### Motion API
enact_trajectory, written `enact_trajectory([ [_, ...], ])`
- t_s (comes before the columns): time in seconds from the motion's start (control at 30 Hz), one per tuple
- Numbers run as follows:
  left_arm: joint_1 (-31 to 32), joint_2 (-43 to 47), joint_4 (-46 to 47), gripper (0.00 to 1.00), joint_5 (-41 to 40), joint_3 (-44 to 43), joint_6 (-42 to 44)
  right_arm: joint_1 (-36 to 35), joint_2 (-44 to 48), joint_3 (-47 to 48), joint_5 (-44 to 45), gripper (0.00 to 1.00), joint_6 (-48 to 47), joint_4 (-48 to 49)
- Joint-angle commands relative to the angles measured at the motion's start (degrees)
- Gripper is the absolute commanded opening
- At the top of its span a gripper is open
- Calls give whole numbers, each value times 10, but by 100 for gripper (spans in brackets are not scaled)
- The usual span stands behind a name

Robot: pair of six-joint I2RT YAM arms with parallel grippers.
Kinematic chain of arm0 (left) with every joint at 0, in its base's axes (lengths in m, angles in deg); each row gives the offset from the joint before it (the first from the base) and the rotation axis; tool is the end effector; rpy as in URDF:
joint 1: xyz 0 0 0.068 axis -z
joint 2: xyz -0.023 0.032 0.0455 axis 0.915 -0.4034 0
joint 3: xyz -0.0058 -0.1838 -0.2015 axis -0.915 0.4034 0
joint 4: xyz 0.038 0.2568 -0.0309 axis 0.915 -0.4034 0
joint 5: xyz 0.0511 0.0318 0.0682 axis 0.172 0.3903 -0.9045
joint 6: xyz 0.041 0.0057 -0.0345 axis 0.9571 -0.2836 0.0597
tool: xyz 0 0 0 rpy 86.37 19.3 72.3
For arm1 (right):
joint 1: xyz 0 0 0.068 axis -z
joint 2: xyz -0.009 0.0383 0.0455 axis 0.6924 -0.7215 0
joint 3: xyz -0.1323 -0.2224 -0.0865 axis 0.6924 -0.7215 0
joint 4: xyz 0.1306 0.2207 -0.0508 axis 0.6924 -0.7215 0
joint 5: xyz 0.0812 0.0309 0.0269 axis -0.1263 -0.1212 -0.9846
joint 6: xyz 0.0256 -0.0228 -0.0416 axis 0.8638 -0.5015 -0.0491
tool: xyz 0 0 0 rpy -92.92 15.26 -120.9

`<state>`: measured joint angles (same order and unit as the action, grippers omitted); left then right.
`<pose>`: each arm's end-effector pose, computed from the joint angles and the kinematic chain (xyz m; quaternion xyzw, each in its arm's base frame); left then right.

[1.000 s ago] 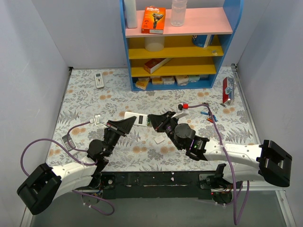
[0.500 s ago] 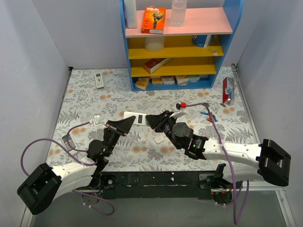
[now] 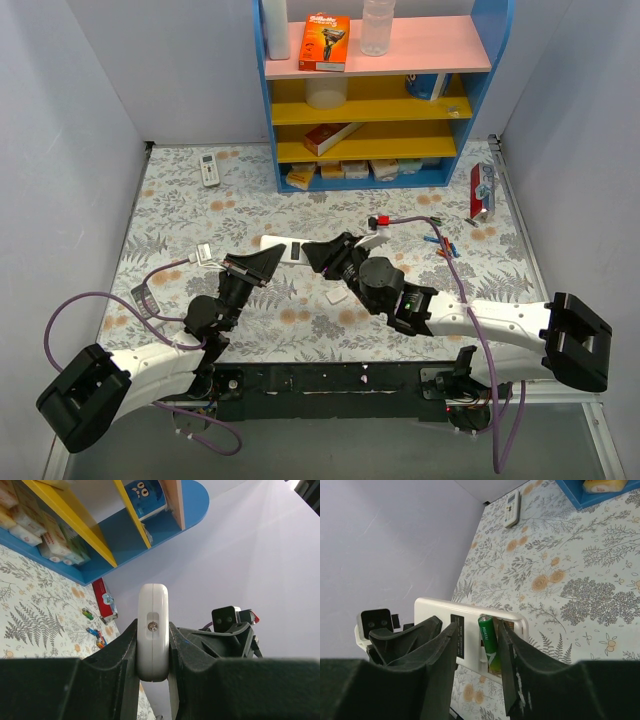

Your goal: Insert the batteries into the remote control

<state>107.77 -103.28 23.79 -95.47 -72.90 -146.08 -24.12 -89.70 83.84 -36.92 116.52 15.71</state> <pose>0.1299 -0.1041 0.2073 -0.3678 0.4573 -0.7405 0.3275 0.1233 0.2471 0.2863 0.1242 0.6972 0.4654 0.5309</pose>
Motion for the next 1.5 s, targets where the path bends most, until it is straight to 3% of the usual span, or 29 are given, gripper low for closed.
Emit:
enact_trajectory([
  [0.0, 5, 3, 59, 0, -17, 57, -34, -1, 1, 27, 21, 48, 3, -45],
  [0.43, 5, 34, 23, 0, -45, 65, -52, -1, -27, 108, -2, 78, 3, -191],
  [0.53, 5, 43, 12, 0, -51, 67, -61, -2, -39, 127, -15, 81, 3, -222],
  [0.9, 5, 61, -8, 0, -83, 86, -106, -1, -48, 155, -25, 86, 11, -290],
  [1.0, 5, 58, -7, 0, -86, 87, -121, -1, -66, 192, -24, 87, 3, -348],
  [1.47, 5, 35, 50, 0, -78, 87, -172, -1, -92, 266, -14, 90, -27, -482],
])
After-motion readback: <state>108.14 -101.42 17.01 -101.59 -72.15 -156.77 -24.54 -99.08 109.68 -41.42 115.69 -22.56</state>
